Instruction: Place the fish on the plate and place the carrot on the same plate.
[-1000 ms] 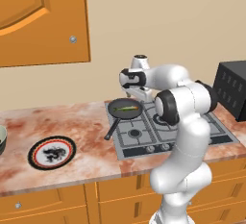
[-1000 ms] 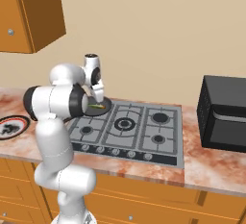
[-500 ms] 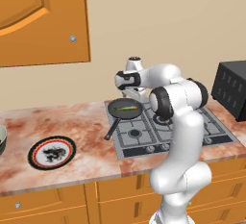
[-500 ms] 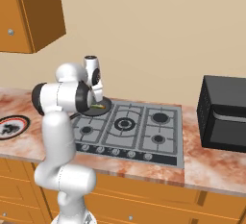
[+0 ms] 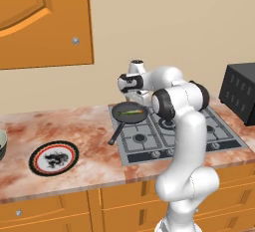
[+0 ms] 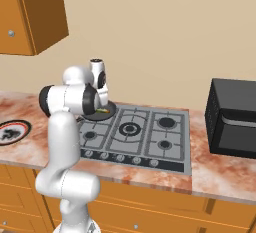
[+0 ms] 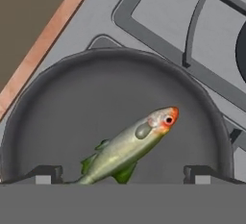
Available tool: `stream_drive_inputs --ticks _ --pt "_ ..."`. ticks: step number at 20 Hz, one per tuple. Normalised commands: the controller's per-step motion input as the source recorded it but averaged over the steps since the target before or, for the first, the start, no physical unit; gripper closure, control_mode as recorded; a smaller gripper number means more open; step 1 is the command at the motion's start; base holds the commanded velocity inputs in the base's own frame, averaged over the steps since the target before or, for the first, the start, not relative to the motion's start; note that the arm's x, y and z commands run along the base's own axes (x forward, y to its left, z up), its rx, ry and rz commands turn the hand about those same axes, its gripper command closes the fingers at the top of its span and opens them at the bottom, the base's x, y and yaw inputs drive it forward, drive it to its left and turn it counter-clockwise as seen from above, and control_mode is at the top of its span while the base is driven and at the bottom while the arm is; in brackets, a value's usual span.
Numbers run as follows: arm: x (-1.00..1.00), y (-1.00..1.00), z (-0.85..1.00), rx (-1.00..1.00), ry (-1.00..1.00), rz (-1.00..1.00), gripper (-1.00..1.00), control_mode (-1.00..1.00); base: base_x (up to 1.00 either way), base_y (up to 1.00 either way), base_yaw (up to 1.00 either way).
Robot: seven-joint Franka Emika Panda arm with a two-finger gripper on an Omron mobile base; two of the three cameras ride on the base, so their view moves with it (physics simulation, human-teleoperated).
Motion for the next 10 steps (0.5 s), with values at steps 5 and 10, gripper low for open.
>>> stream_drive_inputs --ticks 5,10 --pt "-0.02 0.00 -0.47 0.00 0.04 0.00 -1.00 -1.00 0.00 0.00 0.00" --pt "0.00 0.00 -0.31 0.00 0.01 0.00 -1.00 -1.00 0.00 0.00 0.00"
